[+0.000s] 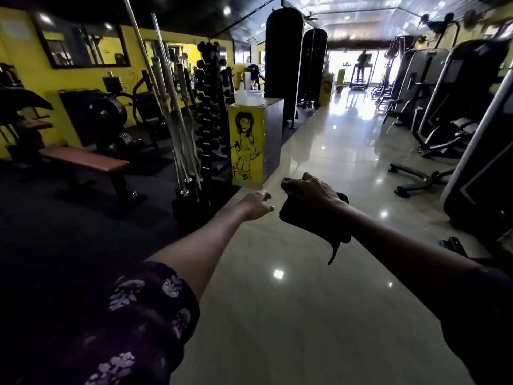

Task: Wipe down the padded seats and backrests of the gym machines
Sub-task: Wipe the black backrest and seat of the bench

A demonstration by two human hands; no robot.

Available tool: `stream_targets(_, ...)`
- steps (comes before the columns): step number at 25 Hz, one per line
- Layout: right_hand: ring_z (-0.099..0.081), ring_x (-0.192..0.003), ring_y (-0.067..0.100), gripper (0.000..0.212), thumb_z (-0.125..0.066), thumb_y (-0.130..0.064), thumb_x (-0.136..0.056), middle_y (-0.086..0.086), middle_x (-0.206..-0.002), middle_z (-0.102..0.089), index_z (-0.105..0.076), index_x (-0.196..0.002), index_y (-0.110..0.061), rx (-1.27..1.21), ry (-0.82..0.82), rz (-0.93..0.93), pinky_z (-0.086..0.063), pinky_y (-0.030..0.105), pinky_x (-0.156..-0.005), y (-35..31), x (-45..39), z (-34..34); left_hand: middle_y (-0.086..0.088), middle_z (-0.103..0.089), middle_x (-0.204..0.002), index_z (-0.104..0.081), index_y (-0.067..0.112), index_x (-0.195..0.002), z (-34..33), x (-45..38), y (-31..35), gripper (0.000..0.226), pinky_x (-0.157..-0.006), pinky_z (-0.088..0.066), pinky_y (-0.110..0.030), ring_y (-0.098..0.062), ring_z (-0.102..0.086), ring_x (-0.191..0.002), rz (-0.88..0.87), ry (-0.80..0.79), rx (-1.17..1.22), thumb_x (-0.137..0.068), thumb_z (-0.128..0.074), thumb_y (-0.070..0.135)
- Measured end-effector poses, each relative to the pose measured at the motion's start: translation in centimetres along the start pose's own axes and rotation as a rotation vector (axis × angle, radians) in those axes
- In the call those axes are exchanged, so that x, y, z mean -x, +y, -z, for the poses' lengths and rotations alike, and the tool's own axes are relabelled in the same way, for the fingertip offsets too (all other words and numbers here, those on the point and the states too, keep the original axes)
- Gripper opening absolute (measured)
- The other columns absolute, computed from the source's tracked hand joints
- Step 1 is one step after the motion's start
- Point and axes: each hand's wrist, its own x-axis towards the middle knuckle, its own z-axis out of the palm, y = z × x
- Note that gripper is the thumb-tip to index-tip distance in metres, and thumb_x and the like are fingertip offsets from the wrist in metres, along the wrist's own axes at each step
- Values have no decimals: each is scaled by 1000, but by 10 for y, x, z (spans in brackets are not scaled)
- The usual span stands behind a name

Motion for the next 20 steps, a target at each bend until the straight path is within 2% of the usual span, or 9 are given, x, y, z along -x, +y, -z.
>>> stream_targets(7,-53,-106,34,38,-47,-46,-95,11,-110,-50,-50,-133,-41,-36,-2,57,-34,29,-77,118,-187,-44,-10,-45,-142,-42,7,-137,8,-214,-18,49,-102,-38,-32,-24,-45,-128,22,-14,-62,-93,-57,24)
stream_targets(11,-54,-105,33,38,-47,-47,-95,10,-108,-50,-49,-133,-43,-46,21,73,-34,28,-76,178,-295,-51,-10,-51,-133,-46,8,-132,28,-324,-17,44,-98,-42,-34,-25,-50,-119,41,21,-71,-94,-56,25)
stream_targets(14,-55,-103,33,38,-47,-47,-95,8,-105,-49,-49,-133,-43,-46,-5,81,-37,30,-77,215,-371,-66,-11,-49,-136,-45,9,-134,36,-404,-28,47,-102,-42,-37,-25,-49,-122,70,8,-112,-93,-57,26)
stream_targets(17,-54,-105,32,39,-48,-47,-95,9,-108,-49,-48,-134,-44,-32,-21,134,-41,33,-81,246,-438,-90,-10,-49,-137,-45,10,-134,37,-481,-47,46,-101,-42,-36,-24,-49,-122,102,2,-143,-92,-57,25)
stream_targets(20,-53,-107,30,38,-48,-46,-95,6,-111,-49,-49,-133,-44,-41,-18,145,-36,29,-79,283,-519,-116,-11,-49,-135,-45,9,-133,46,-574,-64,45,-94,-43,-31,-25,-50,-119,91,15,-168,-92,-57,23)
